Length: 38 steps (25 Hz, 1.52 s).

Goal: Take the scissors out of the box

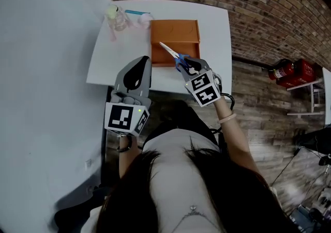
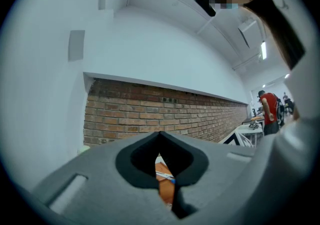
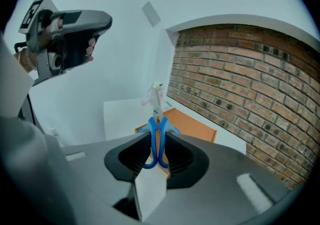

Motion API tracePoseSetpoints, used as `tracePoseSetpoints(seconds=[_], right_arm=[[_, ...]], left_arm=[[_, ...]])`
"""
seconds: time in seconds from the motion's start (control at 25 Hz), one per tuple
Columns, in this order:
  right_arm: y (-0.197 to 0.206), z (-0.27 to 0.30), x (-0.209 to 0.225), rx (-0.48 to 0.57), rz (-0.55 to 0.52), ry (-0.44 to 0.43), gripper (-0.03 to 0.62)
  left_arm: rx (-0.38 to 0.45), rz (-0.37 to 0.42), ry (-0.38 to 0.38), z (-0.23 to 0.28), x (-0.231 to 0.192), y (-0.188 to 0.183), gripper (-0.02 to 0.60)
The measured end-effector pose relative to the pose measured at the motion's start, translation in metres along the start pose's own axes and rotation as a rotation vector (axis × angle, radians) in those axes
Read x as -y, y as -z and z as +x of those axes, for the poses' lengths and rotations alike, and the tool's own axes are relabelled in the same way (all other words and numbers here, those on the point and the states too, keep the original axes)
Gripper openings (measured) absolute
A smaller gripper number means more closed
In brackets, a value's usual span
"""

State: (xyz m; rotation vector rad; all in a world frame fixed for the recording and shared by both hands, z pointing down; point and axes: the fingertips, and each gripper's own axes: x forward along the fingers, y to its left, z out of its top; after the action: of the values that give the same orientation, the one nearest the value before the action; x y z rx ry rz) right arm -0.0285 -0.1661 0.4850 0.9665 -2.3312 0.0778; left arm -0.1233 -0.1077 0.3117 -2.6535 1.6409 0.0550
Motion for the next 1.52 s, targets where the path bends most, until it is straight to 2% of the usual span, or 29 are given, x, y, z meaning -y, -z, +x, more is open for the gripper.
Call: tracePoseSetpoints(seconds=[0.56,0.92,1.52], right_arm=[[-0.021,-0.033,-0.021,0.102,0.035,0.089,0.098],[-0.029,-0.05,-0.033,0.147,0.04,0.118,0.098],[-0.041,-0.079,-0.021,0.233,0.05,0.152,0.098]], left_arm=[[0.017,0.002,0.024,-0.035,0.006,-0.003,0.0],[0.025,0.008,0.049,-0.05,0.016,-0.004,0.0],[0.025,0.009,0.051,-0.04,0.028,-0.005,0.0]])
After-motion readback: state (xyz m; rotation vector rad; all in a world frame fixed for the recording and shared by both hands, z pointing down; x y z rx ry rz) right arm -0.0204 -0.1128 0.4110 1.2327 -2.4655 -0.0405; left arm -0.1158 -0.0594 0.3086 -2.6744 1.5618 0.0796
